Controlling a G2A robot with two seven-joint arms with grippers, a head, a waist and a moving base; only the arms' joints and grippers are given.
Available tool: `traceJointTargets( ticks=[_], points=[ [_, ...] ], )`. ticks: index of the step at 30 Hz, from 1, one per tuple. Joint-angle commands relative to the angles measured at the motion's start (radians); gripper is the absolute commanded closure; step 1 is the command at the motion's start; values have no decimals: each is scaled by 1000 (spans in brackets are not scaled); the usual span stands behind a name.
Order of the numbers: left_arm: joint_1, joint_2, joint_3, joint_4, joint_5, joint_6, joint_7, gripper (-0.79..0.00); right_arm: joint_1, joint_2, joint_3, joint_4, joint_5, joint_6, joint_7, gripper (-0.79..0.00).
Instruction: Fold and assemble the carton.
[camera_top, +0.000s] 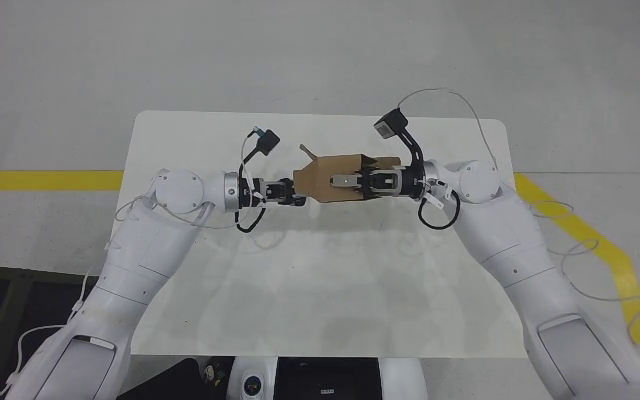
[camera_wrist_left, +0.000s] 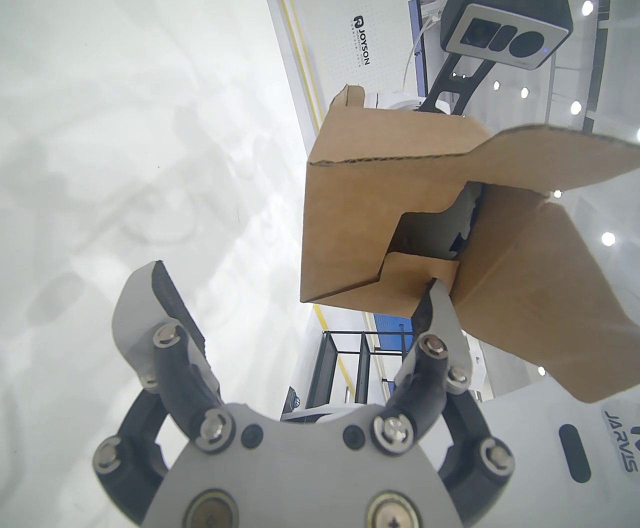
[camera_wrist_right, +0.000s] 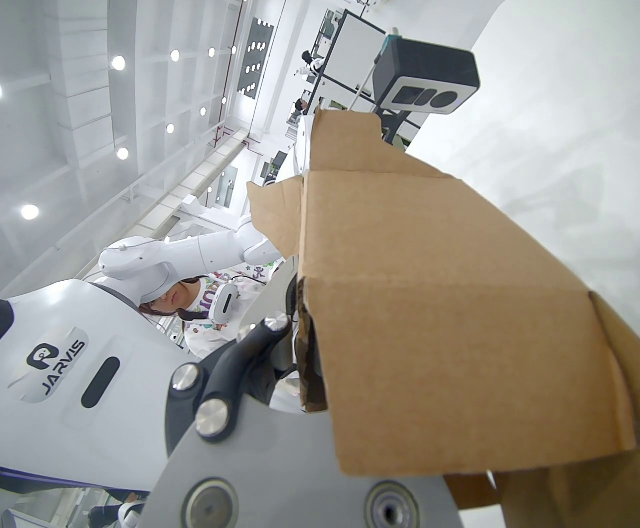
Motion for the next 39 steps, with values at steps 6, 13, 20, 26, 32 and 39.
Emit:
traceJointTargets(
  ticks=[6,13,20,26,32,39],
  points=[
    [-2,-1,4,4,-1,0,-9,-785,3,-4,0,6,-2,3,3,0],
    [-3,-3,11,3,1,0,-13,-785,3,-6,1,15,-3,10,10,0],
    [-3,-1,3,16,15,-2,-5,-785,-4,-2,11,31,6,49,49,0],
    [-1,7,-27,40,40,-2,17,-785,-16,10,31,39,5,106,106,0],
    [5,16,-63,64,44,7,36,-785,-35,22,43,12,7,163,163,0],
    [-1,15,-65,61,41,15,47,-785,-47,18,20,-18,15,186,186,0]
  ],
)
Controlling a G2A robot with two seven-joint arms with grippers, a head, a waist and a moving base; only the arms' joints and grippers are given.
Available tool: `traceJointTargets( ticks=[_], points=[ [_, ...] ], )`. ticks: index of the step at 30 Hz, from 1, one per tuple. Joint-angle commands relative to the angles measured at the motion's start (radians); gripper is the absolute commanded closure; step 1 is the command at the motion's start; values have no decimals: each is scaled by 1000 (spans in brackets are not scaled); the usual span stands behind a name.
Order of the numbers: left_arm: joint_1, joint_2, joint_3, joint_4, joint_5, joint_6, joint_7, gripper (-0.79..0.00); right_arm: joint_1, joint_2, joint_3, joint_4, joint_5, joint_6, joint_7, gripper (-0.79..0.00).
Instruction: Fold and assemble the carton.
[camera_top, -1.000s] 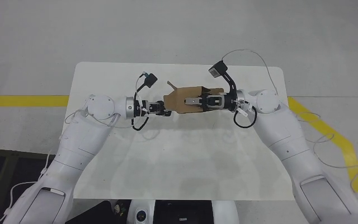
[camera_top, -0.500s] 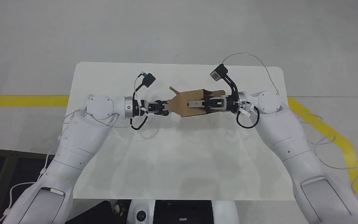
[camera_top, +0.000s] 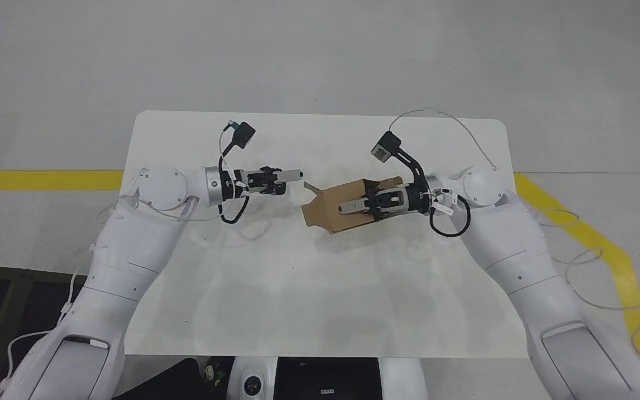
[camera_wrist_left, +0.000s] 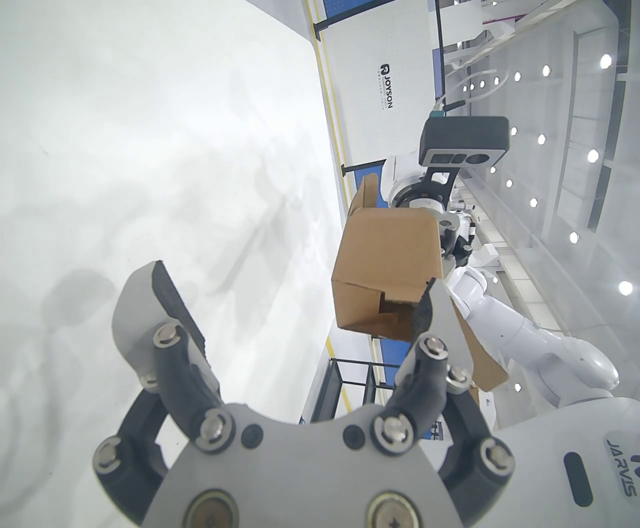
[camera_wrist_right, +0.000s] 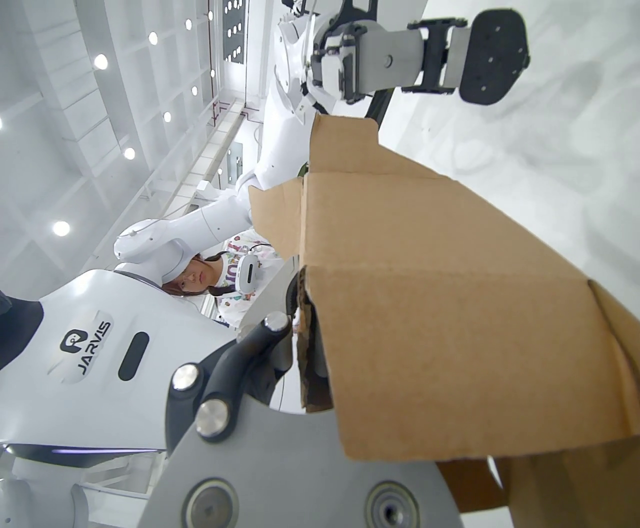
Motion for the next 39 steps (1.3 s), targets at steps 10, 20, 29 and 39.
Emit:
traceJointTargets(
  ticks=[10,20,29,39],
  points=[
    [-4,-4,16,-14,-29,-12,-43,-785,27,-12,10,50,7,-67,-70,0],
    [5,-3,24,-35,-26,-9,-58,-785,45,-21,6,55,-4,-82,-89,0],
    [1,-5,22,-37,-49,-16,-53,-785,46,-19,15,78,-46,-78,-92,0],
    [0,-1,-8,-24,-67,-14,-23,-785,34,-19,4,41,-52,-45,-45,0]
  ],
)
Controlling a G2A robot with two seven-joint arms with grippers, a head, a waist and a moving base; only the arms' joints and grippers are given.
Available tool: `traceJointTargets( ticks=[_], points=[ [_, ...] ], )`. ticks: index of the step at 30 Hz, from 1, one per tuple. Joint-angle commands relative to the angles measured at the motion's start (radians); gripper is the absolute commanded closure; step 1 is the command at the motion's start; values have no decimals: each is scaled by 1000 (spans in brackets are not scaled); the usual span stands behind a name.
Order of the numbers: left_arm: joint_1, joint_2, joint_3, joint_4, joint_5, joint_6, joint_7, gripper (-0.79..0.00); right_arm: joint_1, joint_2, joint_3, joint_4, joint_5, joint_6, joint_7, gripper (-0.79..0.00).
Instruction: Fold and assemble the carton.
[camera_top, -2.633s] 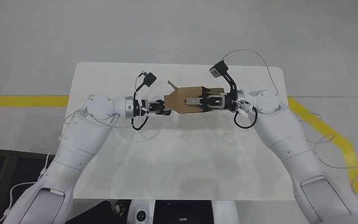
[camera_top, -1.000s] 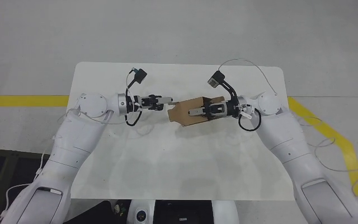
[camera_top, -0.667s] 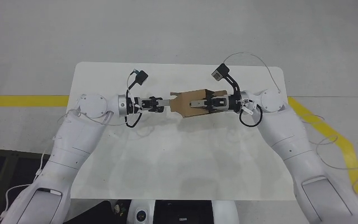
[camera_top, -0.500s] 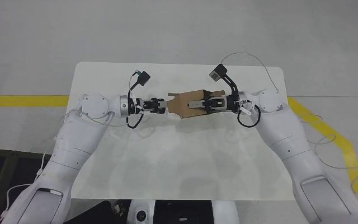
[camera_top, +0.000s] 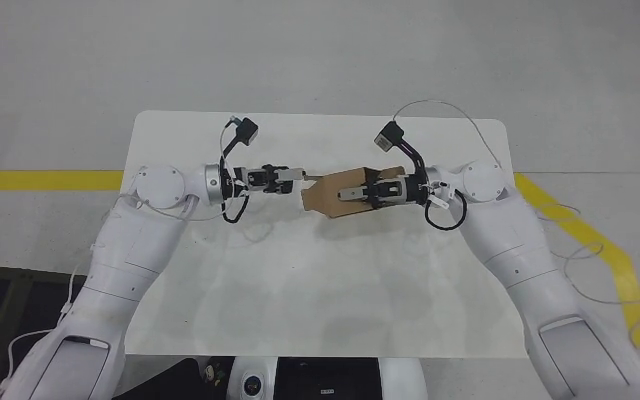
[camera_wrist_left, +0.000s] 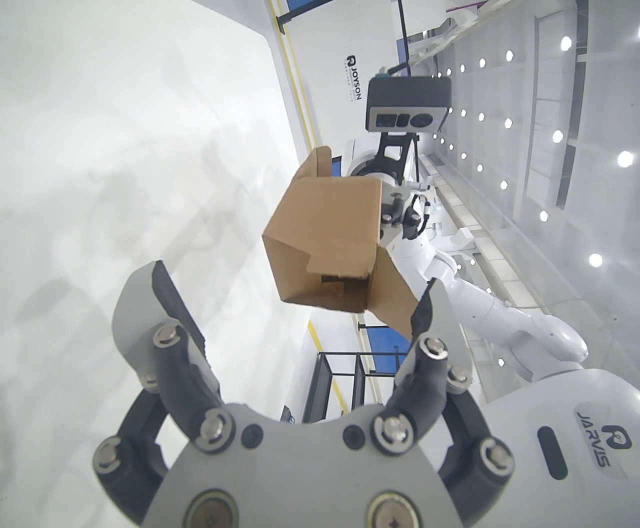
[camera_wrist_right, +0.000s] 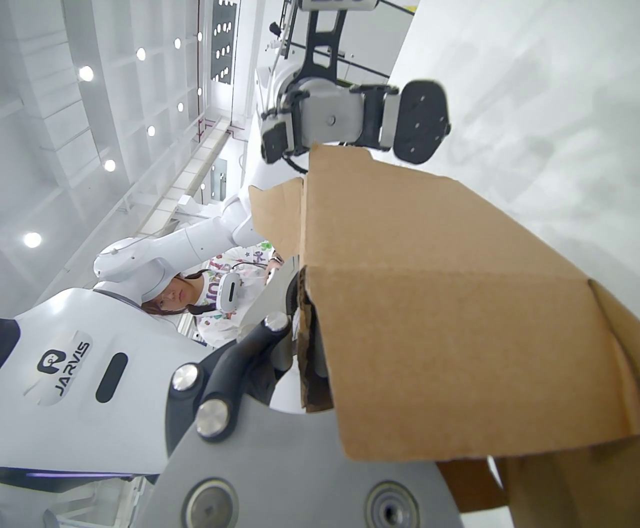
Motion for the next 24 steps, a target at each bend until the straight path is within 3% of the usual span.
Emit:
traceJointTargets(
  ticks=[1,24],
  points=[
    [-3,-1,3,8,7,7,11,-785,1,-2,-5,-7,4,4,6,0],
    [-10,-15,64,-1,21,18,-22,-785,5,-13,-2,-20,28,-20,-18,0]
  ],
)
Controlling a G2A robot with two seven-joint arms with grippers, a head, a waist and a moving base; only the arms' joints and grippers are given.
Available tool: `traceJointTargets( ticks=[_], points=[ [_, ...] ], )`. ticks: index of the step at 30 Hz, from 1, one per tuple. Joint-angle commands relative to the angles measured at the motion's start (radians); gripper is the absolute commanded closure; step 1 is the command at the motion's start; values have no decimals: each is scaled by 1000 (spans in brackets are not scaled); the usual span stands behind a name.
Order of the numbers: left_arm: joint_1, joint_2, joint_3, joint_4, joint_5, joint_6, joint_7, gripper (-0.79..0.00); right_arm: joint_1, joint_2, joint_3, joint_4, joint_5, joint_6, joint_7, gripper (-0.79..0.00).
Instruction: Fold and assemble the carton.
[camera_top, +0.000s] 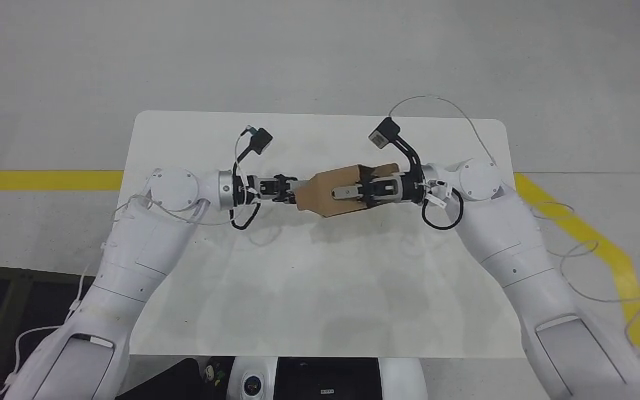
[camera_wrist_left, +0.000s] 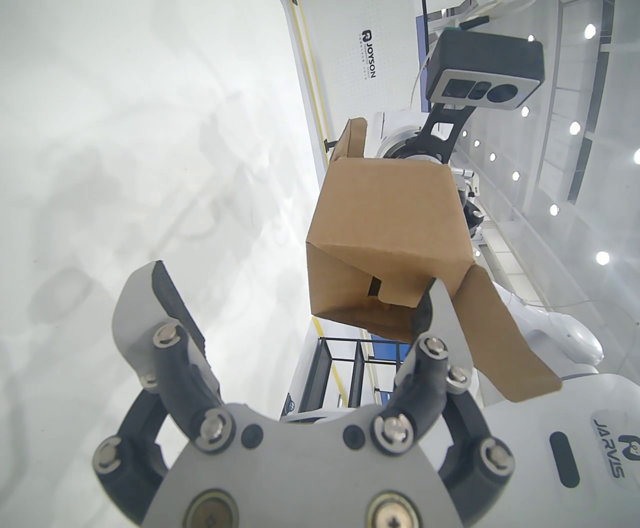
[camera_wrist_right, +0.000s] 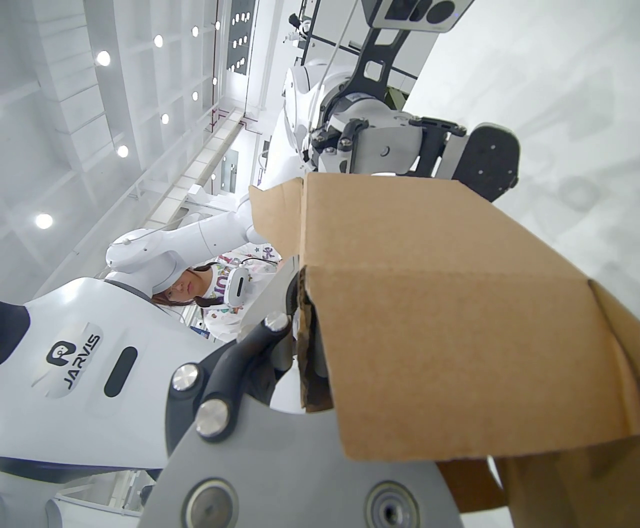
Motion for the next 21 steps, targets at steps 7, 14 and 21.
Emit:
traceJointTargets(
  ticks=[7,14,21],
  points=[
    [-9,-4,10,6,1,-1,1,-785,0,-4,-6,-7,2,2,2,0],
    [-11,-5,10,7,-2,-3,1,-785,0,-7,-10,-5,4,4,4,0],
    [-8,-5,7,3,-4,-3,-3,-785,2,-7,-9,0,3,6,6,0]
  ],
)
